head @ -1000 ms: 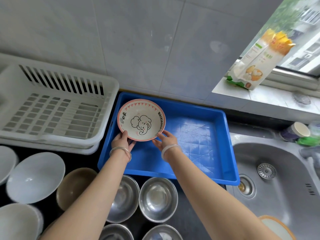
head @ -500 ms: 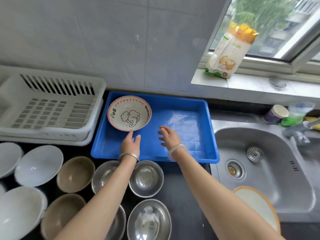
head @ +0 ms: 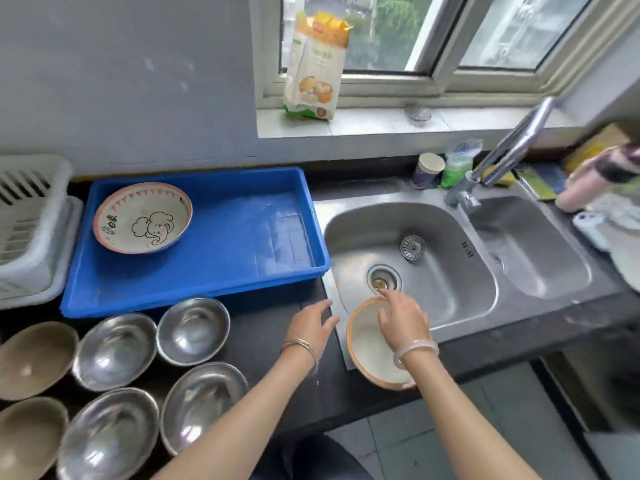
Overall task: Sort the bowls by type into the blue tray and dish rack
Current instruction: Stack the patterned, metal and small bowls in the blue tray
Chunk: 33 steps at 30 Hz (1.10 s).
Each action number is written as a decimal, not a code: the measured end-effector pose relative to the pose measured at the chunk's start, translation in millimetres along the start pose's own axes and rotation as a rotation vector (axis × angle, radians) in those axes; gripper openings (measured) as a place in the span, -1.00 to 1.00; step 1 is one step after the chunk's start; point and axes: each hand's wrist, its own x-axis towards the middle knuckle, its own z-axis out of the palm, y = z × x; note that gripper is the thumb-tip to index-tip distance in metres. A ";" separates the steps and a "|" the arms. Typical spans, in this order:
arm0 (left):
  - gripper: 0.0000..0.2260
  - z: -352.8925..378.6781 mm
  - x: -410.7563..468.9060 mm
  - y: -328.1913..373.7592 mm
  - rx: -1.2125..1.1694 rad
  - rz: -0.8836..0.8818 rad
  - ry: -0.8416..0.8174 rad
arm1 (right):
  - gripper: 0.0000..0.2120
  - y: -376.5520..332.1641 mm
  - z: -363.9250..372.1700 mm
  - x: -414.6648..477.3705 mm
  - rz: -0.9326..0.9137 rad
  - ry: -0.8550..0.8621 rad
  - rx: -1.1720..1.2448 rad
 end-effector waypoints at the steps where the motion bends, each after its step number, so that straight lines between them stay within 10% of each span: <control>1: -0.60 10.9 -1.1 2.7 0.014 -0.007 -0.035 | -0.57 14.1 -0.4 -4.3 0.020 -0.019 -0.031; 17: -0.68 45.8 -4.4 2.9 -0.323 -0.162 -0.082 | -0.47 69.4 -4.3 -25.4 0.129 -0.024 0.322; 33: -0.88 -134.1 10.7 -56.1 -0.599 -0.272 0.328 | -0.75 -114.9 -1.2 25.6 -0.028 -0.144 0.756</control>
